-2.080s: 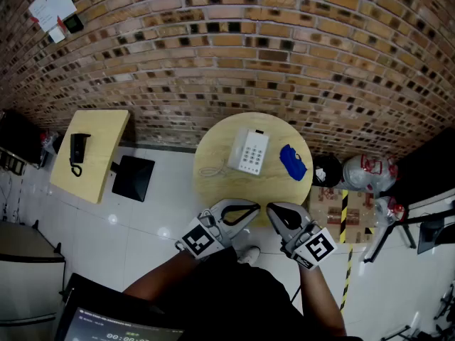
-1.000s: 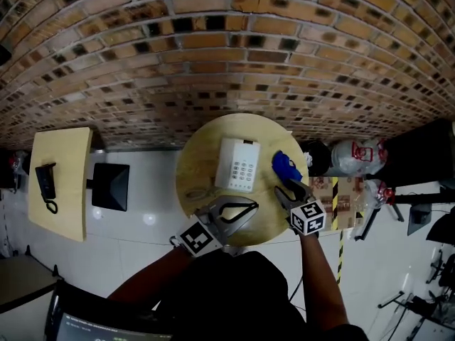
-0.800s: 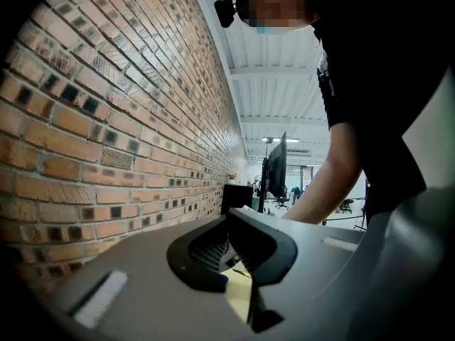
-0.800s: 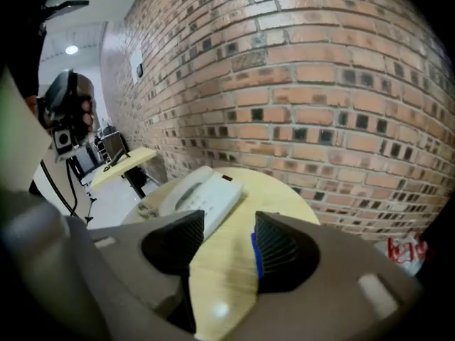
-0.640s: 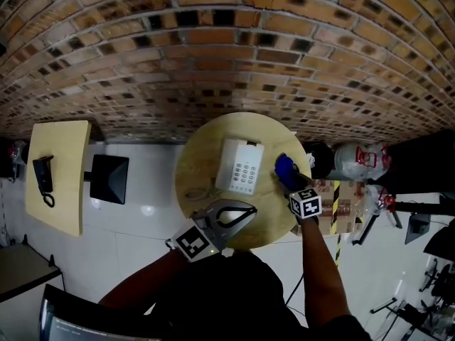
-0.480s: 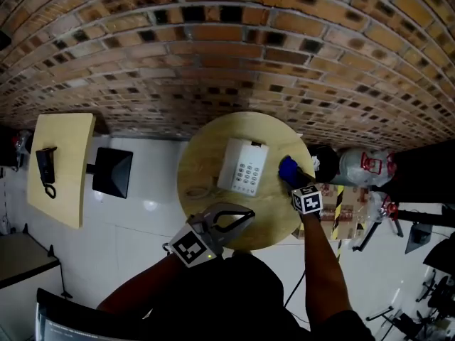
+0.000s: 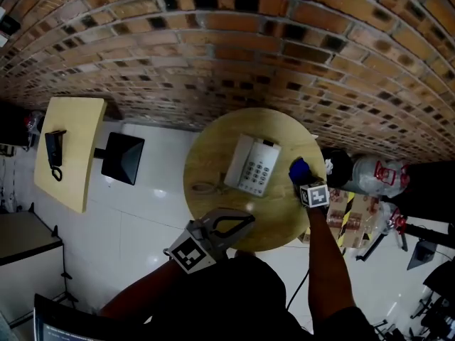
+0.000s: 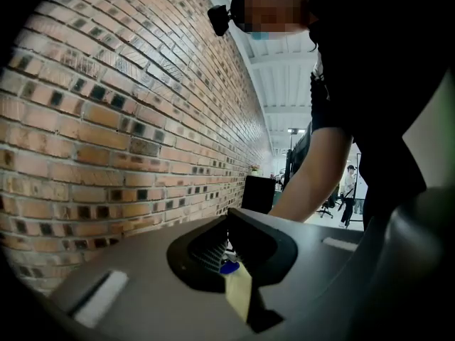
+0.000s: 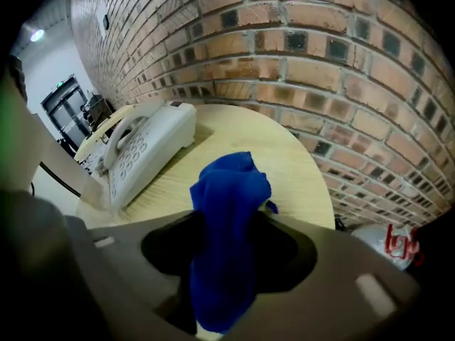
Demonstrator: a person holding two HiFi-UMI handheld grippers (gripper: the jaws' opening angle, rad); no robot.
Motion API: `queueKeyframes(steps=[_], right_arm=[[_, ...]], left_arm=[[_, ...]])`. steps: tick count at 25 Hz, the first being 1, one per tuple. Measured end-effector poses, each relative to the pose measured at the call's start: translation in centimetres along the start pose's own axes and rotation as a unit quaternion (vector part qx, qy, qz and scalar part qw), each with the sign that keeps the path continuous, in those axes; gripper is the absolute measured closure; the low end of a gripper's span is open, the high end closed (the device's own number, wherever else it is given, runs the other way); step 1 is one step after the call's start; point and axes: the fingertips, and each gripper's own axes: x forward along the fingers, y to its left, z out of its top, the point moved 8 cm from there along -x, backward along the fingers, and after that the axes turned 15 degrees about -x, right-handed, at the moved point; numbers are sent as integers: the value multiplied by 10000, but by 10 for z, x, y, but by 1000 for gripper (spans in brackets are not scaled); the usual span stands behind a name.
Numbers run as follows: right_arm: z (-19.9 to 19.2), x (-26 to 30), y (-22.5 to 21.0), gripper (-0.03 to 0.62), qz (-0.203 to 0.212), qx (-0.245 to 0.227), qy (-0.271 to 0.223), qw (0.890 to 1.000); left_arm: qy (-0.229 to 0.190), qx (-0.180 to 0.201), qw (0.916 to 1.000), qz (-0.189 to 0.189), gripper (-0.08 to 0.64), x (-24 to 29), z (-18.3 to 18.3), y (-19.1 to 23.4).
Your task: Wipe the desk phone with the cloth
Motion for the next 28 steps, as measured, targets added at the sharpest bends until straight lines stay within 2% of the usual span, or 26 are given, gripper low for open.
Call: queueKeyframes(steps=[3,7,12,16,21,25,28], right_arm=[[1,2,3,448,132,-7,13,9999],[17,-7,7,472,218,12,-349,9992],[82,-32,20,474,444,-270,-1233,9910],[141,-35,29,474,614,-761,-1592,9824],[190,-8,36,474,790,-1205,-1544,9774],[194,20,40,474,940,-1302,-1212,9796],[189,24,52,474,1034,-1396,-1167,9779]], left_arm=[[62,-52,9999,65,558,1,-1,2],[-31,-19,10000,73,558,1,4,4],[-69,52,9999,96,558,-4,8,7],[-219,61,9996,152,558,-10,13,9],[-198,0,9993,316,558,-27,11,16],[-196,-5,9990,403,558,-40,8,21],[-236,-24,9987,445,558,-47,5,26]])
